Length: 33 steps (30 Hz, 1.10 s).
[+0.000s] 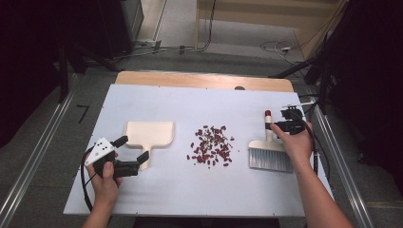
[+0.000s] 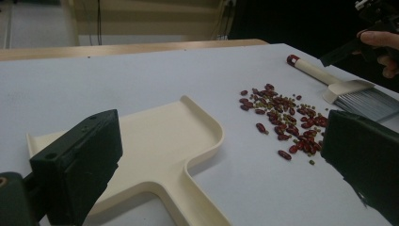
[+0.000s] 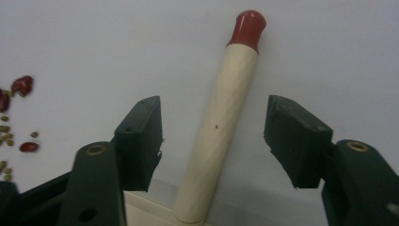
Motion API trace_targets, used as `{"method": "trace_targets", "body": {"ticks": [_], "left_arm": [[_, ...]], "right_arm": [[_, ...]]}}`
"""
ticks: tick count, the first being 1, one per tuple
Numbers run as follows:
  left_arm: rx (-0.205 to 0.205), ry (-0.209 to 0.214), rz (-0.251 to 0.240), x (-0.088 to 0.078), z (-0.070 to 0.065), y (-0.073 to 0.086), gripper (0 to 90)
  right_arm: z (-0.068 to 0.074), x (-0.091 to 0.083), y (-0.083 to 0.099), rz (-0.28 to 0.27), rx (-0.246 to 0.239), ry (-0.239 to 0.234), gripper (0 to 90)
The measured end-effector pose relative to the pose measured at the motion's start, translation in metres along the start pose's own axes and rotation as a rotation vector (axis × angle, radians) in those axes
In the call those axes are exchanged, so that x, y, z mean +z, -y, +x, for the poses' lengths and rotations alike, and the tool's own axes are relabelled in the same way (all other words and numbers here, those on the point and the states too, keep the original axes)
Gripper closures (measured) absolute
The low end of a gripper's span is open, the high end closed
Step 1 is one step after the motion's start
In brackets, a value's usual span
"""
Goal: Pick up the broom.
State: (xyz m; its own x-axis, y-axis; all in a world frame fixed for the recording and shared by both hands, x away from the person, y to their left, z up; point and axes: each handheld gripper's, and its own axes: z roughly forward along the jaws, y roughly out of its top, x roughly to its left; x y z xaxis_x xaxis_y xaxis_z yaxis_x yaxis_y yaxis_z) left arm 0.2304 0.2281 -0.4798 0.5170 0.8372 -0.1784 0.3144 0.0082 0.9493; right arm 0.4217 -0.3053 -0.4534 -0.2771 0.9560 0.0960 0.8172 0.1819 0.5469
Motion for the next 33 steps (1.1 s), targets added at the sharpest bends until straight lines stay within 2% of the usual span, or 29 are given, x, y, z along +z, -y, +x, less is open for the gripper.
{"method": "trace_targets", "body": {"ticks": [1,2,5,8,12,14,15,19,21,27,30,32,33], "left_arm": [[0.000,0.001,0.001,0.000,0.000,0.000,0.0],[0.002,0.001,0.002,0.000,0.000,0.000,0.0],[0.001,0.002,0.002,0.000,0.000,0.000,0.0],[0.001,0.002,0.002,0.000,0.000,0.000,0.0],[0.002,0.002,0.002,0.001,0.000,0.000,0.0],[0.001,0.001,0.003,0.001,-0.001,0.000,0.0],[0.001,0.002,0.002,0.001,-0.001,0.000,0.0],[0.004,0.005,0.005,0.001,-0.001,0.000,0.0],[0.006,0.006,0.005,0.002,-0.002,0.000,0.0],[0.010,0.006,0.006,0.002,-0.003,0.000,0.0],[0.014,0.010,0.005,0.002,-0.003,-0.001,0.0],[0.016,0.011,0.005,0.003,-0.004,-0.001,0.0],[0.017,0.012,0.005,0.003,-0.004,-0.001,0.0]], "right_arm": [[0.000,0.000,0.000,0.000,0.000,0.000,41.0],[0.001,0.001,0.000,0.012,-0.018,0.009,45.1],[0.005,0.004,0.000,0.038,0.029,0.009,49.9],[0.008,0.007,0.000,0.073,0.025,0.036,55.5],[0.007,0.013,0.001,0.112,0.057,0.040,56.4],[0.008,0.014,0.001,0.118,0.056,0.046,56.8],[0.009,0.016,0.002,0.138,0.056,0.047,59.5],[0.011,0.020,0.004,0.179,0.064,0.065,60.4],[0.011,0.021,0.004,0.180,0.061,0.068,60.5],[0.026,0.024,0.002,0.221,0.017,0.167,60.9],[0.025,0.025,-0.002,0.243,0.018,0.164,63.9],[0.023,0.026,-0.006,0.265,0.044,0.147,65.8],[0.020,0.026,-0.007,0.266,0.076,0.137,68.9]]}}
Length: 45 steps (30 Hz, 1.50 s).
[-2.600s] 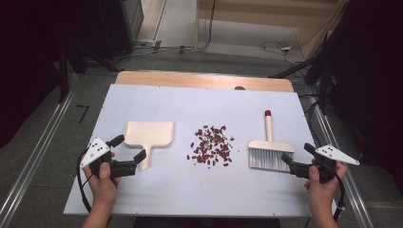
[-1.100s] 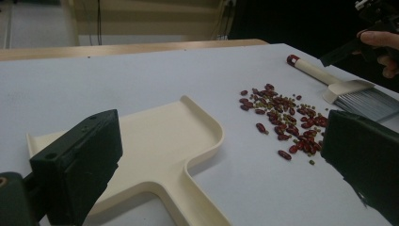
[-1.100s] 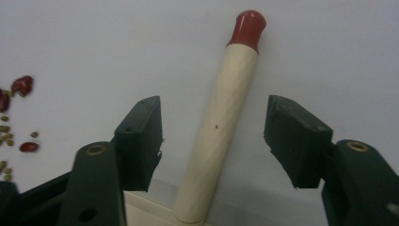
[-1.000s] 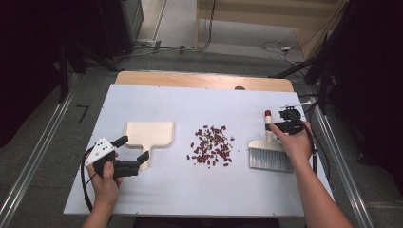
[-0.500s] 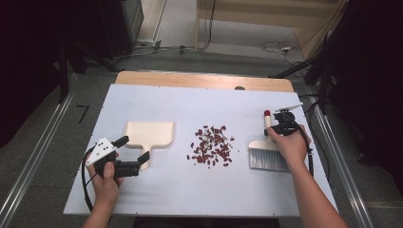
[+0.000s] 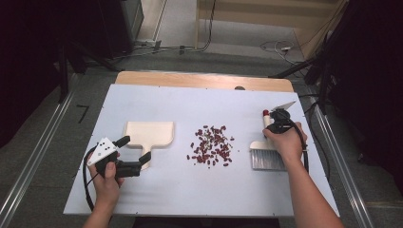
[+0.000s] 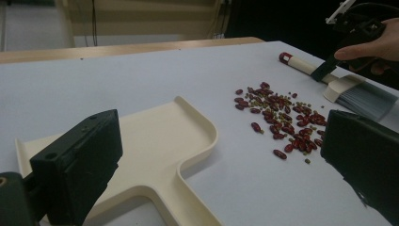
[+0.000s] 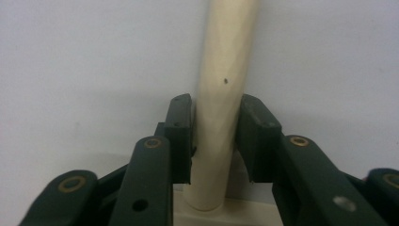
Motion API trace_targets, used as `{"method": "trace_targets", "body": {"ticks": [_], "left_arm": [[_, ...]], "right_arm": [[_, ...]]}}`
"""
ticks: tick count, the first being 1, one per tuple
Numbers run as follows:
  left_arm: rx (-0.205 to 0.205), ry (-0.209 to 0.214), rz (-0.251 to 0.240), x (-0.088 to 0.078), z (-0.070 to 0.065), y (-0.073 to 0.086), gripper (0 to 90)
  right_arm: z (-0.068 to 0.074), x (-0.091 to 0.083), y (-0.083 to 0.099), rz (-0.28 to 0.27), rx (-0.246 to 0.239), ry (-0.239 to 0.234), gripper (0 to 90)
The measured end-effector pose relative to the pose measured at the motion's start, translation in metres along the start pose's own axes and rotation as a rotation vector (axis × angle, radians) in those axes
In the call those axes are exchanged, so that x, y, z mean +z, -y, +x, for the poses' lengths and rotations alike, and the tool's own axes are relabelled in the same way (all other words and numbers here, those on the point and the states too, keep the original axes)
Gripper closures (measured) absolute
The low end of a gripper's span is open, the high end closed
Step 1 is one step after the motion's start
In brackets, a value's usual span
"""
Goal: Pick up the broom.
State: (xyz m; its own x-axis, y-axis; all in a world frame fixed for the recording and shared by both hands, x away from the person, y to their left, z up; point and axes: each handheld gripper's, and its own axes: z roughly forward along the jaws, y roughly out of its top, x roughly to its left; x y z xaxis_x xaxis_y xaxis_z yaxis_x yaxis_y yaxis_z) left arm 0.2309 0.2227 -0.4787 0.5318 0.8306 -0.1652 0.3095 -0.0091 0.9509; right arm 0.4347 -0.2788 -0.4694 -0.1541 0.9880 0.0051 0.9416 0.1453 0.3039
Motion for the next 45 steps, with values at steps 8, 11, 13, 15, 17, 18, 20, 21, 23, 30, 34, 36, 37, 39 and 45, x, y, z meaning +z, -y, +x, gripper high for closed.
{"method": "trace_targets", "body": {"ticks": [8,11,13,15,17,18,20,21,23,30,34,36,37,39,45], "left_arm": [[0.015,-0.009,0.002,0.002,-0.004,-0.002,0.0],[0.021,-0.007,0.001,0.002,-0.005,-0.002,0.0],[0.022,-0.010,0.002,0.003,-0.007,-0.003,0.0],[0.024,-0.009,0.003,0.004,-0.008,-0.004,0.0],[0.030,-0.007,0.000,0.005,-0.013,-0.005,0.0],[0.030,-0.007,0.000,0.005,-0.013,-0.005,0.0],[0.044,0.005,0.001,0.006,-0.018,-0.007,0.0],[0.049,0.009,0.002,0.007,-0.019,-0.008,0.0],[0.054,0.014,0.005,0.008,-0.021,-0.008,0.0],[0.074,0.043,0.003,0.013,-0.035,-0.013,0.0],[0.078,0.063,0.005,0.017,-0.042,-0.018,0.0],[0.080,0.074,0.007,0.018,-0.045,-0.020,0.0],[0.080,0.083,0.006,0.018,-0.049,-0.021,0.0],[0.076,0.089,0.005,0.019,-0.053,-0.023,0.0],[0.058,0.138,0.002,0.021,-0.065,-0.028,0.2]], "right_arm": [[-0.009,0.000,0.009,-0.093,0.002,-0.060,70.0],[-0.013,-0.009,0.018,-0.200,0.005,-0.098,70.0],[-0.015,-0.012,0.020,-0.234,0.012,-0.121,70.0],[-0.022,-0.024,0.028,-0.321,0.062,-0.219,70.0],[-0.026,-0.032,0.034,-0.382,0.077,-0.277,70.0],[-0.027,-0.035,0.037,-0.416,0.070,-0.306,69.9],[-0.026,-0.042,0.043,-0.485,0.037,-0.337,69.9],[-0.025,-0.046,0.047,-0.513,0.028,-0.323,69.9],[-0.024,-0.049,0.050,-0.547,0.011,-0.325,69.9],[-0.014,-0.073,0.074,-0.782,-0.041,-0.408,69.9],[-0.001,-0.083,0.082,-0.847,-0.079,-0.413,69.9],[0.006,-0.088,0.086,-0.871,-0.107,-0.428,69.9],[0.011,-0.090,0.088,-0.879,-0.118,-0.432,69.8],[0.020,-0.094,0.091,-0.895,-0.131,-0.433,69.8],[0.048,-0.101,0.100,-0.932,-0.178,-0.457,69.8]]}}
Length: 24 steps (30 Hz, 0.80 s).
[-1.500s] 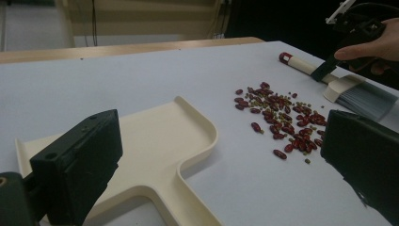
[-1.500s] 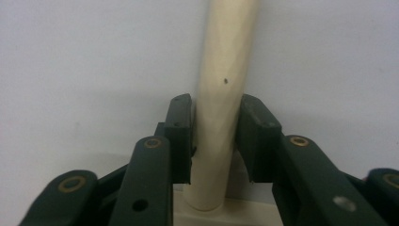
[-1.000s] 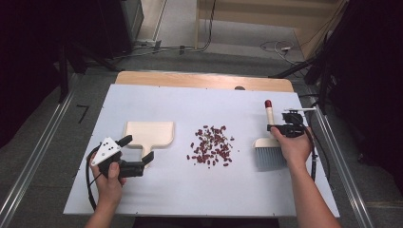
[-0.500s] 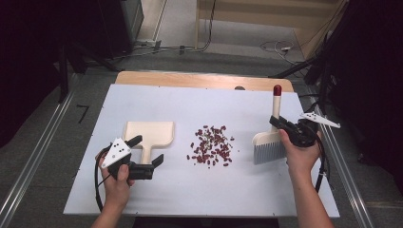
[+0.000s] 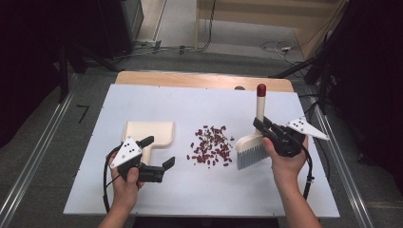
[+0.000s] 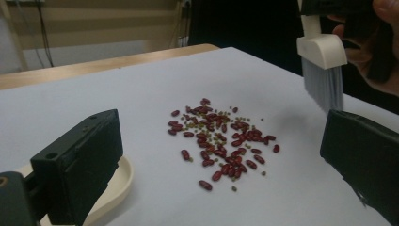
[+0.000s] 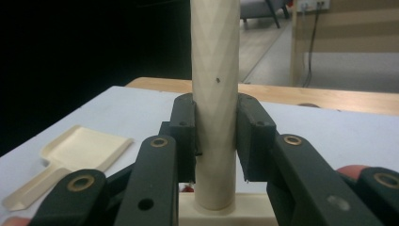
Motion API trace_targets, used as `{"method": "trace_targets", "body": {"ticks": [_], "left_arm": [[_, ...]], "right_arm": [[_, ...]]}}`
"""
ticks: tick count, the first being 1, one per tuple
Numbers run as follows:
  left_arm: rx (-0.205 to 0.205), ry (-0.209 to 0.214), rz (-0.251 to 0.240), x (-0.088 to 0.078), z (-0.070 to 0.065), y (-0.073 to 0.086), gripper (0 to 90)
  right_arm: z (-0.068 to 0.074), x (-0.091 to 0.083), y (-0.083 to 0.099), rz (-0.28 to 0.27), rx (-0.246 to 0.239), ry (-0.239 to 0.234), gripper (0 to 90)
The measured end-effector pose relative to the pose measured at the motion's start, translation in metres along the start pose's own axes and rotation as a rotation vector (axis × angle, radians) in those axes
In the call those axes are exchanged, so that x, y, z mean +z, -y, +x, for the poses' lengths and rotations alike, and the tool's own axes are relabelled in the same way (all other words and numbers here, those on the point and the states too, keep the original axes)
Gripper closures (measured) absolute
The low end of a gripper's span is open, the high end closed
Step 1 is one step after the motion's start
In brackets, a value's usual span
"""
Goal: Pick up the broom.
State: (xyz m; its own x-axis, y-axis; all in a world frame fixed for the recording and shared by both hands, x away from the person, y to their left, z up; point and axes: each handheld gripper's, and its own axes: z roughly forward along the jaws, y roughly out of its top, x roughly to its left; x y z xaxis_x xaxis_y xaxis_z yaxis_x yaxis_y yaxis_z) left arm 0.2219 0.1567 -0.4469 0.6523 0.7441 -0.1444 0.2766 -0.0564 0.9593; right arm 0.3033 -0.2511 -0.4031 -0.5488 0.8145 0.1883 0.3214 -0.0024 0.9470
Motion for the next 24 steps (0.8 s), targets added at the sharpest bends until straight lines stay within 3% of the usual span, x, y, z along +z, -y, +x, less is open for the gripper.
{"method": "trace_targets", "body": {"ticks": [5,7,11,12,15,19,20,24], "left_arm": [[-0.017,0.022,0.007,0.005,-0.009,-0.005,1.0],[-0.021,0.048,0.012,0.009,-0.016,-0.007,1.8],[-0.046,0.079,0.009,0.012,-0.021,-0.009,1.8],[-0.048,0.086,0.009,0.013,-0.023,-0.010,1.8],[-0.041,0.090,0.021,0.016,-0.030,-0.012,3.2],[-0.061,0.134,0.041,0.022,-0.040,-0.014,8.4],[-0.070,0.167,0.054,0.025,-0.046,-0.015,10.1],[-0.071,0.198,0.077,0.030,-0.054,-0.016,15.4]], "right_arm": [[0.020,0.002,0.000,-0.012,-0.019,-0.043,69.9],[0.035,0.004,0.001,-0.021,-0.029,-0.065,69.8],[0.050,0.006,0.003,-0.026,-0.035,-0.071,69.8],[0.060,0.007,0.005,-0.024,-0.044,-0.085,69.8],[0.069,0.010,0.007,-0.025,-0.061,-0.098,69.8],[0.088,0.014,0.014,-0.026,-0.091,-0.104,69.7],[0.092,0.014,0.015,-0.024,-0.106,-0.104,69.8],[0.104,0.017,0.020,-0.018,-0.140,-0.115,69.8]]}}
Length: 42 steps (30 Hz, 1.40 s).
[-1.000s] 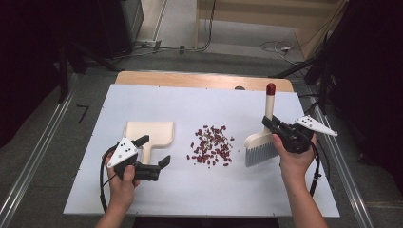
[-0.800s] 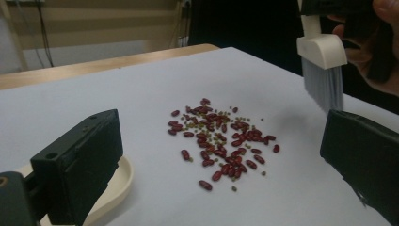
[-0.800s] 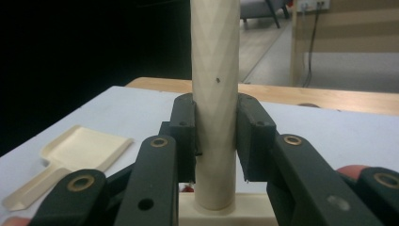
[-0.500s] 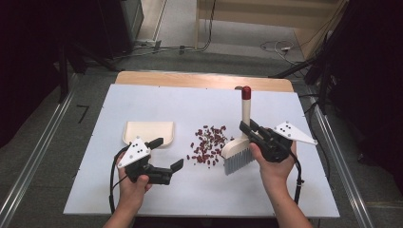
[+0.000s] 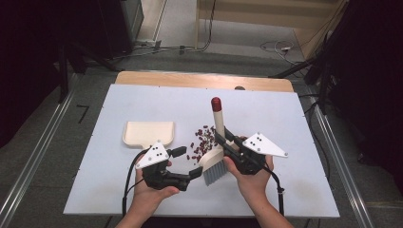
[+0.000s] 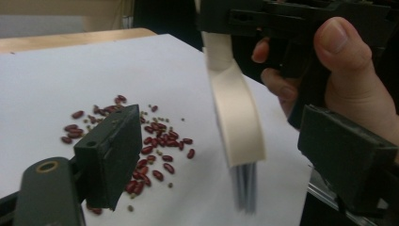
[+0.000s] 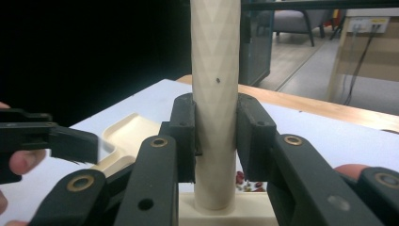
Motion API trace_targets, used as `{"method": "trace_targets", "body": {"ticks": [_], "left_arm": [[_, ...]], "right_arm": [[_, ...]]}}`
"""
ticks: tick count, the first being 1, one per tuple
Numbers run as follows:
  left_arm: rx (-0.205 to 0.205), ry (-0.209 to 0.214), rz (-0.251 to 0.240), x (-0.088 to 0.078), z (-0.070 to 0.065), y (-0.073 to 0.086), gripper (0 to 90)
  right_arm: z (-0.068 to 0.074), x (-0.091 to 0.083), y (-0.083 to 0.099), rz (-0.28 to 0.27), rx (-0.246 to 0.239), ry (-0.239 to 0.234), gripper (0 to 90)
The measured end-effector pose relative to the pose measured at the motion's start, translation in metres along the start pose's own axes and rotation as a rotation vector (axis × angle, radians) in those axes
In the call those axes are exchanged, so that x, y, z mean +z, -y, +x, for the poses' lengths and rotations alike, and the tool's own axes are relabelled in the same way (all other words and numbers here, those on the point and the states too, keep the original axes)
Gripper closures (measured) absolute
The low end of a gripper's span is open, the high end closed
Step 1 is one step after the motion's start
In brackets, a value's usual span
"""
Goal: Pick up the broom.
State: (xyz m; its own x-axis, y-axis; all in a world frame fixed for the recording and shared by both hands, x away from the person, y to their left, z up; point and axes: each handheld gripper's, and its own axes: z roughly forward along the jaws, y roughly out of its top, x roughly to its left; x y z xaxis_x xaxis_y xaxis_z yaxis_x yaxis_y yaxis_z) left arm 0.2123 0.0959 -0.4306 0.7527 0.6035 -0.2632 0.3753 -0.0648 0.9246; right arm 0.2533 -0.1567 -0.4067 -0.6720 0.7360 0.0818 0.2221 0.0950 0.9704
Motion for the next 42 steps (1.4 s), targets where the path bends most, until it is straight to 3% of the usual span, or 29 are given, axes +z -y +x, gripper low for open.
{"method": "trace_targets", "body": {"ticks": [3,6,16,26,33,38,39,41,42], "left_arm": [[-0.010,0.014,0.024,0.006,-0.005,0.000,21.6],[-0.014,-0.006,0.072,0.014,-0.010,0.002,29.7],[-0.074,0.016,0.099,0.020,-0.009,0.006,50.0],[-0.087,-0.004,0.122,0.022,-0.010,0.006,66.6],[-0.059,-0.037,0.144,0.020,-0.007,0.006,68.1],[-0.027,-0.018,0.147,0.008,0.010,0.003,68.2],[-0.027,-0.018,0.147,0.008,0.010,0.003,68.2],[0.024,-0.014,0.154,-0.001,0.021,0.001,68.2],[0.024,-0.014,0.154,-0.001,0.021,0.001,68.2]], "right_arm": [[0.005,0.002,0.001,0.004,-0.006,-0.008,69.8],[0.015,0.003,0.003,0.004,-0.018,-0.030,69.8],[0.035,0.003,0.003,-0.010,-0.059,-0.063,69.7],[0.041,0.003,0.005,-0.020,-0.075,-0.026,69.6],[0.038,0.006,0.004,0.008,-0.068,-0.054,68.1],[0.028,0.002,-0.004,0.016,-0.093,-0.130,50.3],[0.024,0.000,-0.006,0.018,-0.092,-0.138,49.5],[0.014,-0.002,-0.012,0.036,-0.098,-0.195,48.6],[0.014,-0.002,-0.012,0.036,-0.098,-0.195,48.6]]}}
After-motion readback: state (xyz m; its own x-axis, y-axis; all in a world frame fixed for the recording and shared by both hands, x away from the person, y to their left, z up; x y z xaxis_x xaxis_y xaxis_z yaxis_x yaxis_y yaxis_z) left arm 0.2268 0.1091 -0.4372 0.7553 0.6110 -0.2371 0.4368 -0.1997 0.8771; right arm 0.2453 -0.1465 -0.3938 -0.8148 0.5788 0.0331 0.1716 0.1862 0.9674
